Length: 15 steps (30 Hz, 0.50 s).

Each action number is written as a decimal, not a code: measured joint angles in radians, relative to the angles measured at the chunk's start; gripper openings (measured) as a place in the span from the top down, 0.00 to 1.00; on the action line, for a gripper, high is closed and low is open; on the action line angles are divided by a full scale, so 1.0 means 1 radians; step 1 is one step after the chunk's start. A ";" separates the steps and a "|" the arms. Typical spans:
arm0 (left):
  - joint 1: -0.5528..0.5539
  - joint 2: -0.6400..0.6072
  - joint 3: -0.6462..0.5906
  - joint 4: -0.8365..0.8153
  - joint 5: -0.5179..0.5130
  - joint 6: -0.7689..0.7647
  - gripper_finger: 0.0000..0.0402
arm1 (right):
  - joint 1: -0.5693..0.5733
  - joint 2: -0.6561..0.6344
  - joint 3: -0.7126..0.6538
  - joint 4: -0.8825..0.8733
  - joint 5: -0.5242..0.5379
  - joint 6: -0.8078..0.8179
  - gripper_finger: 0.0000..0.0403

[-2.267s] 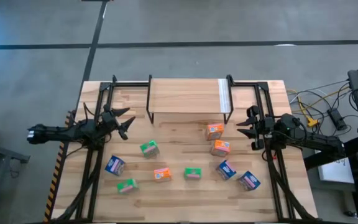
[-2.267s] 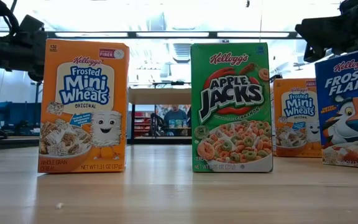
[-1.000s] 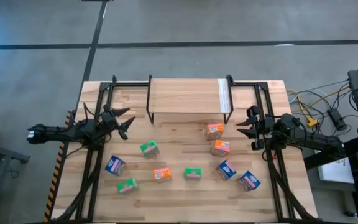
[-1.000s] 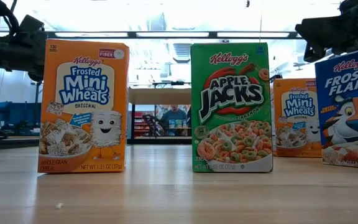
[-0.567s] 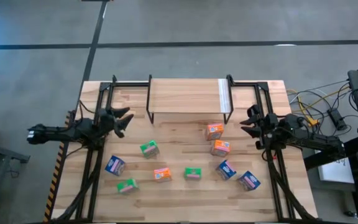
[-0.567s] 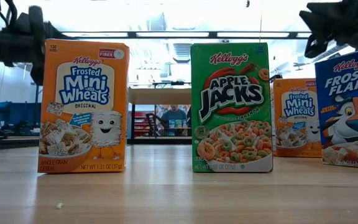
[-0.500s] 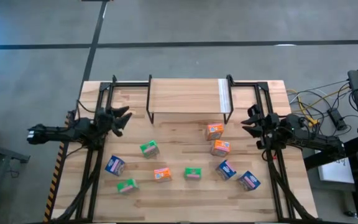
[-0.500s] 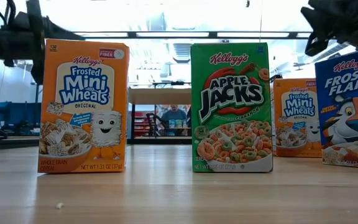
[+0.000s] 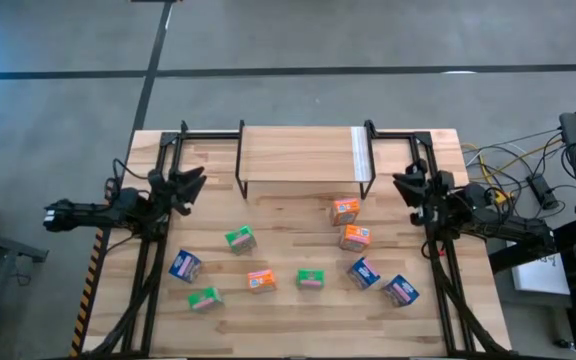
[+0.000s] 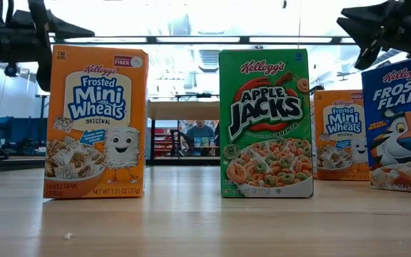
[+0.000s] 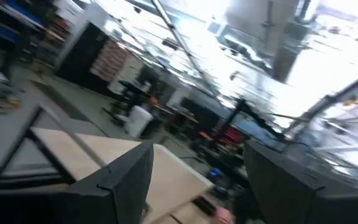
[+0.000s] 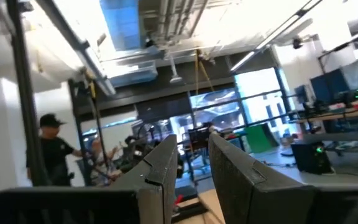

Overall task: Stack cereal on shelf
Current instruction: Put the top middle orange cereal box on the shelf

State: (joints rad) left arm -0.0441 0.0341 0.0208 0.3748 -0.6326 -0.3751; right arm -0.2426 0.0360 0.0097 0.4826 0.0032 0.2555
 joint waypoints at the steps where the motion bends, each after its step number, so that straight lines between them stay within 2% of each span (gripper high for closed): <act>1: 0.000 0.000 0.000 0.000 -0.029 0.017 0.42 | 0.000 0.000 0.000 0.002 0.008 0.006 0.79; 5: 0.000 0.005 0.000 -0.011 -0.138 0.086 0.42 | 0.000 0.005 0.000 0.028 0.009 0.010 0.79; 9: 0.000 0.012 0.000 -0.003 -0.150 0.078 0.42 | 0.000 0.035 0.000 0.076 0.009 0.019 0.79; 11: 0.000 0.013 0.000 0.027 -0.079 0.085 0.42 | 0.000 0.070 0.000 0.114 0.016 0.031 0.79; 15: 0.000 0.038 0.000 0.228 0.188 0.142 0.42 | 0.000 0.178 0.001 0.238 0.017 0.041 0.79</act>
State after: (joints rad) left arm -0.0441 0.0720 0.0208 0.6028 -0.4444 -0.2333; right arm -0.2424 0.2139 0.0110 0.7211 0.0203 0.2970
